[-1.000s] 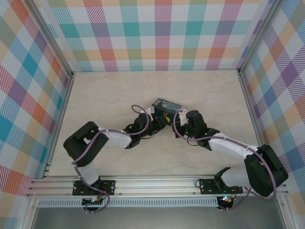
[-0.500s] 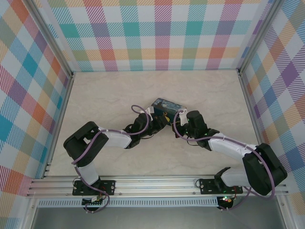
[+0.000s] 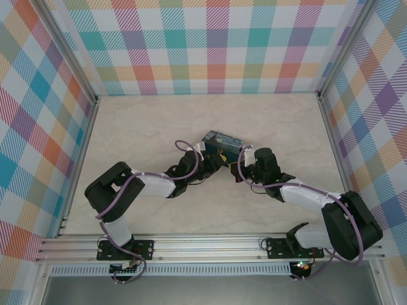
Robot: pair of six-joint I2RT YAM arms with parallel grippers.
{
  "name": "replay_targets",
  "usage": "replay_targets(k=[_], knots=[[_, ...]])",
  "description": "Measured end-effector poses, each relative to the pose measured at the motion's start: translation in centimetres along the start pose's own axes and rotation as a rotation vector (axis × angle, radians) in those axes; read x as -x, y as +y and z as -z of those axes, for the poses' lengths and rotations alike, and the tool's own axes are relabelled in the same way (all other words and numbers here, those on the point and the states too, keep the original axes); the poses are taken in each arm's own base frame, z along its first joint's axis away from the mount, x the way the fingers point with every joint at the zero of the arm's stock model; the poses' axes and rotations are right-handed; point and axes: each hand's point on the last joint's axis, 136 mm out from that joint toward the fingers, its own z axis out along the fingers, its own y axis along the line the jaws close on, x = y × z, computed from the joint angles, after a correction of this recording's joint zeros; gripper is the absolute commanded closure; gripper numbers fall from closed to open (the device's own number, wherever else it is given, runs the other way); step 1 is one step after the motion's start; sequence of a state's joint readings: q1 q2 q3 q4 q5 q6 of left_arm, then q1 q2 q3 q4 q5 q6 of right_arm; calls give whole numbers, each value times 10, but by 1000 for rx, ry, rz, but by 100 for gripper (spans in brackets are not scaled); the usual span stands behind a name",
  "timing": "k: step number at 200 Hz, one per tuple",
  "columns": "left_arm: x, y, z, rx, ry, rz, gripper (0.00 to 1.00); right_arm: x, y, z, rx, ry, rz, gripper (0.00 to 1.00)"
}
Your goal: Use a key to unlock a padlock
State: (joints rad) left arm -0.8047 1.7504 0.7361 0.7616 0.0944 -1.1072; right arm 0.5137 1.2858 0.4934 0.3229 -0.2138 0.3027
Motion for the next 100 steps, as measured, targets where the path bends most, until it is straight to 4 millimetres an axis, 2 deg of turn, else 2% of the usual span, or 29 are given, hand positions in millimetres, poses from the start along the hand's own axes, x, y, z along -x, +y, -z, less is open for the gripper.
replay_targets(k=[100], knots=[[-2, -1, 0, -3, 9, 7, 88, 1, 3, 2, 54, 9, -69, 96]])
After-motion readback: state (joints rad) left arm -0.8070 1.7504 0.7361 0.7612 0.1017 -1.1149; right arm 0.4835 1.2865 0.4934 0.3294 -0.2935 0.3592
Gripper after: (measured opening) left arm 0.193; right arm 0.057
